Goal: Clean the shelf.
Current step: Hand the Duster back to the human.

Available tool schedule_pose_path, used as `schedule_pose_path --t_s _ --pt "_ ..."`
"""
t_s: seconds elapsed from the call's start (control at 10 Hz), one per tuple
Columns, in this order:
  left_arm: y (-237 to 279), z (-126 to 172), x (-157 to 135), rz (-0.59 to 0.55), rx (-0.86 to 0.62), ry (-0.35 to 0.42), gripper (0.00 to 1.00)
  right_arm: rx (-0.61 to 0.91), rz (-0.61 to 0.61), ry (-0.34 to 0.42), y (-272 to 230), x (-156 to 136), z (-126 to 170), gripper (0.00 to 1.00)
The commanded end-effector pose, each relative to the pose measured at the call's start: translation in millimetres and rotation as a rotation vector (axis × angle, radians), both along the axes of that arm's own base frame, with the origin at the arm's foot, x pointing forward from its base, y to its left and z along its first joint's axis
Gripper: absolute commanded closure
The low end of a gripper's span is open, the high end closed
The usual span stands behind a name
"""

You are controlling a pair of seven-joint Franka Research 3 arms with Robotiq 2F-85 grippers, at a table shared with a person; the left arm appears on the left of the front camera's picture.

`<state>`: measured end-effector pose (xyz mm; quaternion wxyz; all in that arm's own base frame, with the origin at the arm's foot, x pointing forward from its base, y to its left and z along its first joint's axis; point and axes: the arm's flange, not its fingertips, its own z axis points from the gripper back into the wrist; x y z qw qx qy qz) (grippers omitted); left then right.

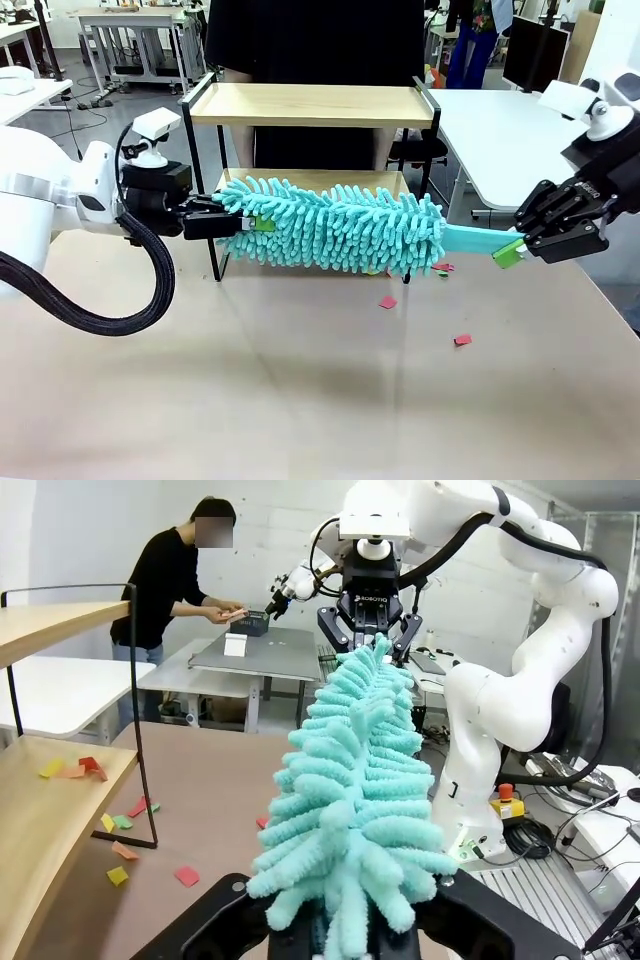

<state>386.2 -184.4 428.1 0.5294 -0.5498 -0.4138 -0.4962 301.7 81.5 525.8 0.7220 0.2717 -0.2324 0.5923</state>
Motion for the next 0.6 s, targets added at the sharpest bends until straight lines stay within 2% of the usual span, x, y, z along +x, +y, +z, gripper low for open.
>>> schedule_pose_path --t_s 0.0,0.1,0.2,0.3,0.5 --pt "-0.2 -1.2 -0.5 -0.004 -0.004 -0.020 1.00 0.017 0.018 -0.009 2.8 -0.4 2.9 0.87" --pt "-0.2 -1.2 -0.5 -0.004 -0.004 -0.020 1.00 0.000 0.000 0.000 0.0 0.0 0.0 0.31" --pt "-0.2 -1.2 -0.5 -0.004 -0.004 -0.020 1.00 0.029 0.023 0.008 -0.6 -0.2 8.6 0.30" --pt "-0.2 -1.2 -0.5 -0.004 -0.004 -0.020 1.00 0.040 0.012 0.001 -1.6 0.7 14.8 0.00" --pt "-0.2 -1.2 -0.5 -0.004 -0.004 -0.020 1.00 0.101 0.004 -0.006 -6.9 -1.2 28.4 0.00"
